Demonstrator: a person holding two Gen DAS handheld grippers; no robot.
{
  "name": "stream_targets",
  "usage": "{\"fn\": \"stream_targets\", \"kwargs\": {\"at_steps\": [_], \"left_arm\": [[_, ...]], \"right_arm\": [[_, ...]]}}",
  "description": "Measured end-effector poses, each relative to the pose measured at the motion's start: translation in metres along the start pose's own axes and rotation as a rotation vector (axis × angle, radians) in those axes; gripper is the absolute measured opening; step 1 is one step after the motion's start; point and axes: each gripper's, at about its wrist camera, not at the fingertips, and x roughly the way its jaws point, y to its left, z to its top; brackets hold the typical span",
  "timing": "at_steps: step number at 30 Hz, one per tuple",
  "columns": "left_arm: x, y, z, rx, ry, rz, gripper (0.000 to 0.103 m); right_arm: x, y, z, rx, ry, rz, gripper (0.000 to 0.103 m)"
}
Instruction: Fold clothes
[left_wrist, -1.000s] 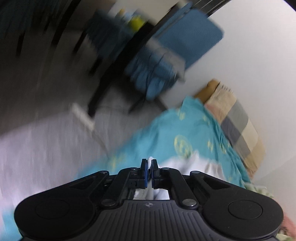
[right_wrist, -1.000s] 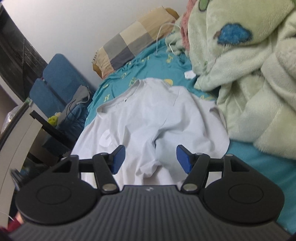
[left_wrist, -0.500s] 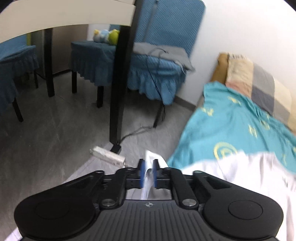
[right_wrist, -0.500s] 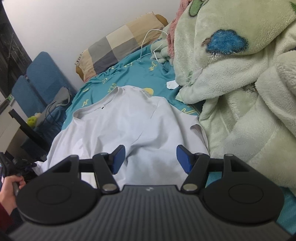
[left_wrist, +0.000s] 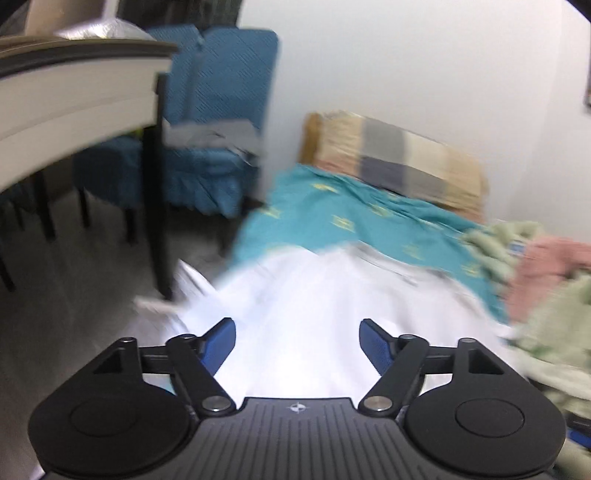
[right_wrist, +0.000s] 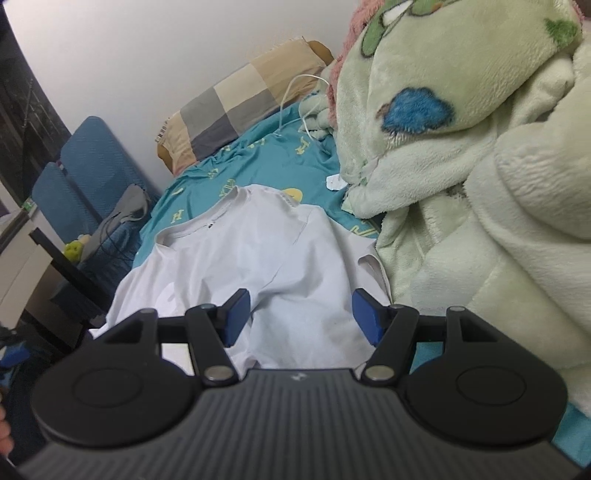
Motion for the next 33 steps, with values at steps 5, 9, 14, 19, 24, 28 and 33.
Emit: {"fn": "stream_targets", "kwargs": {"at_steps": [5,9,14,19,24,28,33], "left_arm": [[-0.045,-0.048,-0.041,0.004,0.068,-0.113,0.086],[-0.06,-0.069,-0.078,0.083,0.049,-0.138,0.103],[-0.047,-0.066,-0.107,0.187,0.008,-0.096,0.103],[-0.013,-0.049,-0.119,0.18,0.067,-0.087,0.103],[0.009,-0.046,-0.114,0.138,0.083,-0.131,0.103],[0.018,-0.047,-0.113,0.148,0.075,-0.135,0.103],[0.03,-0.041,-0.108,0.107,0.087,-0.134,0.103]], "right_arm": [[-0.012,-0.003,0.004,-0.007,0.004,0.035,0.06],[-0.016,-0.007,0.011,-0.025,-0.014,0.026,0.06],[-0.002,-0.013,0.025,-0.068,-0.018,-0.015,0.06],[0.046,-0.015,0.031,-0.173,0.044,-0.069,0.06],[0.089,-0.024,0.025,-0.24,0.091,-0.147,0.047],[0.113,-0.022,0.009,-0.345,0.131,-0.217,0.026],[0.106,-0.009,0.011,-0.397,0.042,-0.273,0.007]]}}
